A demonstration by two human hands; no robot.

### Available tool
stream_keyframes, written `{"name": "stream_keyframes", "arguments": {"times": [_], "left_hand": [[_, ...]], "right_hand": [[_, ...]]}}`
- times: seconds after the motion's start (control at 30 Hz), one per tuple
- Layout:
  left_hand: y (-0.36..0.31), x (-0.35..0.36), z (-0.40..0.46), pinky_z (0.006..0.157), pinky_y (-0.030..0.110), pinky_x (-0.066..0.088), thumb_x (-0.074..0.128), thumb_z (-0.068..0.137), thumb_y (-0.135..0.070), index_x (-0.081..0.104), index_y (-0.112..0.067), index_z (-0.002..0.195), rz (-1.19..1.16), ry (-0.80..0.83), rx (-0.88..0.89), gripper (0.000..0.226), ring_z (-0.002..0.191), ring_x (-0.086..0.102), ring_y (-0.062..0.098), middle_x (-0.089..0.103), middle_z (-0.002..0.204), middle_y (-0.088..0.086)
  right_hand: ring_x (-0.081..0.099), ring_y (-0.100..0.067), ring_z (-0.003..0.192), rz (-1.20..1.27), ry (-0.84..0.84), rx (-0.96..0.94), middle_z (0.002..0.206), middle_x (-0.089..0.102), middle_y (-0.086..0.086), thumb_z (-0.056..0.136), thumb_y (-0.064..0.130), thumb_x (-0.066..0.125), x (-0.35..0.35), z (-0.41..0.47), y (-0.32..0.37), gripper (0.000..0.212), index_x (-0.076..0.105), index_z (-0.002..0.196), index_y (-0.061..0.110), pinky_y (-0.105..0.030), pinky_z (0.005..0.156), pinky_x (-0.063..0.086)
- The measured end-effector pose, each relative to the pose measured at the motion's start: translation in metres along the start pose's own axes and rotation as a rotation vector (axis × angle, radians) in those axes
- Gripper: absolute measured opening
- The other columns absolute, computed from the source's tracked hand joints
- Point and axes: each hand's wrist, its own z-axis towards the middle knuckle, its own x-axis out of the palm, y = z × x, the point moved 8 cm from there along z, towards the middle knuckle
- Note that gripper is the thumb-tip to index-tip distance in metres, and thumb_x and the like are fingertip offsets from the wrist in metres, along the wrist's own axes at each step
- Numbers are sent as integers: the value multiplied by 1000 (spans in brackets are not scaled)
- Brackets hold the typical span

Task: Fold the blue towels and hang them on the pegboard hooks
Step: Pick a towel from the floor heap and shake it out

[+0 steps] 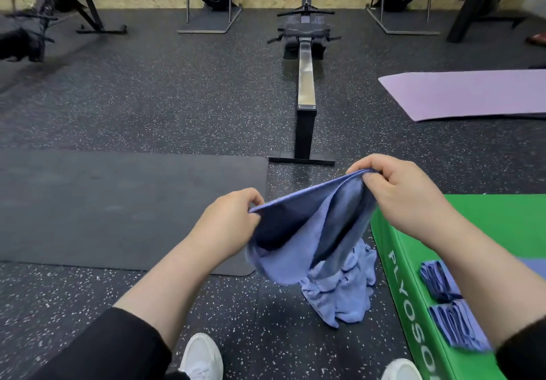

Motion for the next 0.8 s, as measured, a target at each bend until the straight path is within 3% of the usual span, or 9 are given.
{"name": "stream_keyframes", "arguments": {"times": [0.17, 0.23, 0.33, 0.4, 0.47, 0.53, 0.63, 0.7, 0.8], "left_hand": [[43, -19, -8, 70, 32, 46, 46, 88, -12, 58, -33, 89, 190, -41, -137, 25, 86, 60, 26, 68, 94, -4], [55, -26, -10, 70, 31, 49, 50, 88, -16, 59, -33, 87, 181, -43, -181, 19, 81, 63, 24, 71, 87, -6], [59, -32, -13, 58, 28, 48, 55, 85, -13, 61, -27, 88, -113, -76, -213, 16, 50, 60, 20, 66, 54, -3], [57, -34, -17, 50, 24, 44, 53, 88, -5, 66, -16, 91, -411, -83, -253, 18, 40, 50, 20, 59, 48, 5], [50, -35, -20, 52, 24, 45, 49, 90, -2, 71, -8, 94, -616, -73, -267, 22, 44, 53, 20, 62, 55, 9], [41, -36, -23, 63, 28, 52, 46, 91, 0, 74, -5, 98, -746, -45, -236, 29, 61, 66, 24, 72, 70, 12], [29, -34, -23, 79, 31, 55, 47, 94, 1, 77, -6, 102, -852, 42, -155, 32, 94, 74, 24, 78, 95, 12], [25, -35, -24, 84, 30, 53, 55, 91, 2, 78, -12, 106, -737, 92, -72, 30, 101, 71, 15, 78, 105, 6], [27, -40, -22, 87, 37, 53, 61, 86, 1, 77, -23, 100, -411, 11, 18, 32, 95, 72, 16, 78, 96, -7]], "right_hand": [[58, -1, 73, -25, -59, 38, 83, 69, 14, 95, 2, 48, -13, -2, -16, 33, 71, 93, 27, -9, 64, 39], [59, -3, 77, -58, -38, 55, 86, 69, 14, 98, 4, 48, -14, -4, -21, 33, 71, 98, 28, -8, 67, 40], [63, -18, 89, -103, 0, 74, 95, 72, 5, 100, 8, 48, -8, -7, -30, 30, 72, 106, 25, -27, 71, 41], [60, -18, 84, -123, 3, 92, 93, 70, 2, 101, 9, 48, -6, -8, -36, 28, 71, 108, 23, -23, 65, 37], [55, -14, 70, -130, -10, 105, 80, 67, 3, 100, 9, 49, -8, -7, -42, 26, 71, 105, 21, -13, 55, 36], [51, -8, 61, -136, -31, 113, 72, 63, 6, 99, 8, 50, -12, -6, -45, 24, 71, 102, 20, -11, 52, 35], [58, -15, 71, -130, -66, 110, 81, 67, 3, 98, 6, 50, -19, -7, -45, 26, 72, 101, 19, -8, 56, 35], [62, -22, 83, -112, -99, 117, 87, 69, 1, 98, 7, 50, -25, -7, -45, 26, 72, 100, 21, -20, 65, 41], [67, -31, 86, -92, -101, 132, 88, 73, -3, 98, 10, 51, -29, -8, -49, 25, 72, 97, 24, -36, 73, 49]]}}
